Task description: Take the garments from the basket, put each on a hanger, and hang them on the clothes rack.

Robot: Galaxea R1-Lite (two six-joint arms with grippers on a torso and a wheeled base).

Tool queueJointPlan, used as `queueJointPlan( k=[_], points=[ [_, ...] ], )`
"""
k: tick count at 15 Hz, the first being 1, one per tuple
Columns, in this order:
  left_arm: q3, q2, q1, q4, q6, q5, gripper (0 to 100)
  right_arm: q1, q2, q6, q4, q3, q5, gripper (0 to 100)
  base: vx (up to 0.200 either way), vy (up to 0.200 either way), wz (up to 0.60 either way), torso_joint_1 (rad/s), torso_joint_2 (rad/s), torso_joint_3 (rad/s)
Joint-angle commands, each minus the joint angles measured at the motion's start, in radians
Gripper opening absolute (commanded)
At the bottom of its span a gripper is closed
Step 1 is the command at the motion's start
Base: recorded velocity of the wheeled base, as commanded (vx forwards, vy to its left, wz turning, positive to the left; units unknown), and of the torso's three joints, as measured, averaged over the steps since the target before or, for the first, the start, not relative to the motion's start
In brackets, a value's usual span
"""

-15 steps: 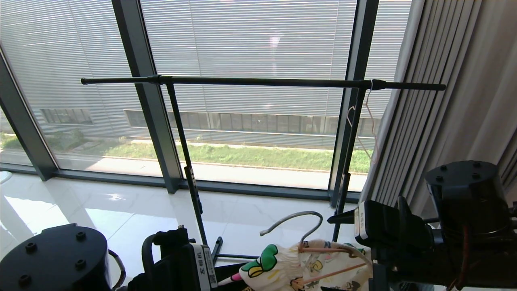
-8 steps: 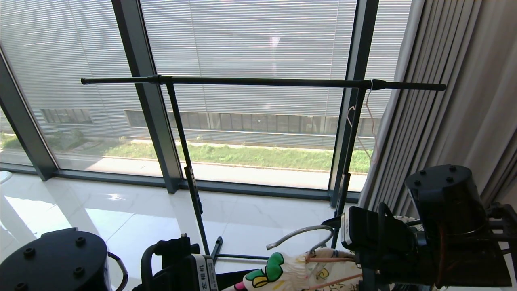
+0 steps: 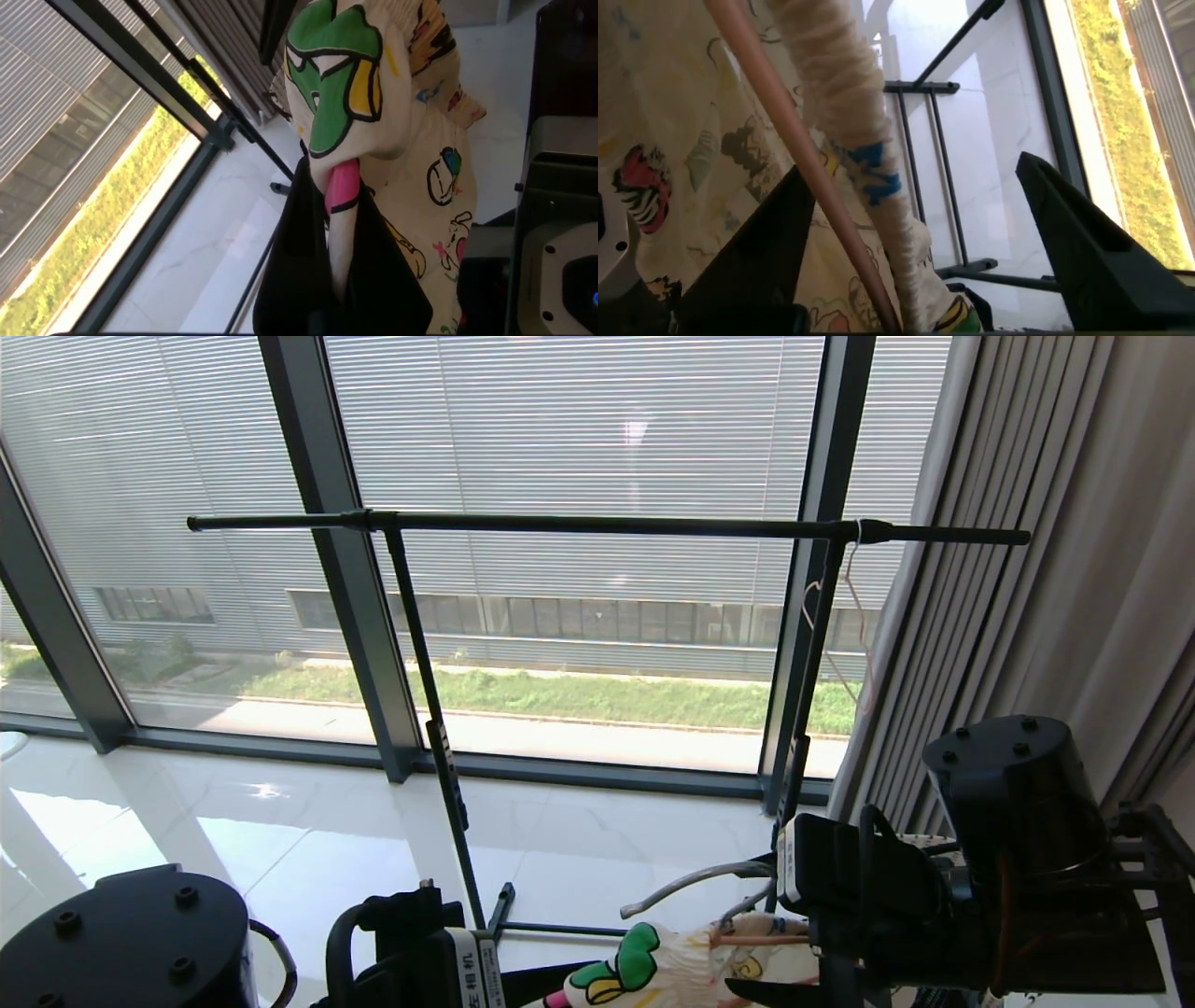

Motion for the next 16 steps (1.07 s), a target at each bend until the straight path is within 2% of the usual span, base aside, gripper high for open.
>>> queueJointPlan(
  k=[1, 6, 7, 9, 12, 15, 16],
  points=[
    [0.0, 0.0, 0.001, 0.0, 0.001, 0.0, 0, 0.006, -0.001, -0.001, 0.0, 0.003, -0.002, 0, 0.0, 0.0, 0.0, 0.0, 0.0, 0.0],
    [0.001, -0.002, 0.001, -0.013, 0.007, 0.008, 0, 0.006, -0.011, -0.003, -0.005, 0.003, -0.039, 0, 0.0, 0.0, 0.0, 0.0, 0.0, 0.0],
    [0.001, 0.0, 0.0, -0.013, 0.007, 0.008, 100, 0.006, -0.017, -0.003, -0.008, 0.003, -0.042, 0, 0.0, 0.0, 0.0, 0.0, 0.0, 0.0],
    [-0.002, 0.001, 0.004, -0.014, 0.004, 0.014, 100, -0.002, -0.04, -0.035, -0.028, 0.008, -0.044, 0, 0.0, 0.0, 0.0, 0.0, 0.0, 0.0],
    [0.001, 0.0, 0.037, -0.014, -0.018, 0.097, 100, -0.079, -0.069, -0.184, -0.069, 0.017, -0.029, 0, 0.0, 0.0, 0.0, 0.0, 0.0, 0.0],
    [0.029, -0.011, 0.103, -0.014, -0.024, 0.097, 100, -0.138, -0.093, -0.214, -0.1, 0.018, -0.013, 0, 0.0, 0.0, 0.0, 0.0, 0.0, 0.0],
    [0.075, -0.042, 0.127, -0.014, -0.024, 0.097, 100, -0.186, -0.116, -0.211, -0.101, 0.02, -0.01, 0, 0.0, 0.0, 0.0, 0.0, 0.0, 0.0]
  ],
)
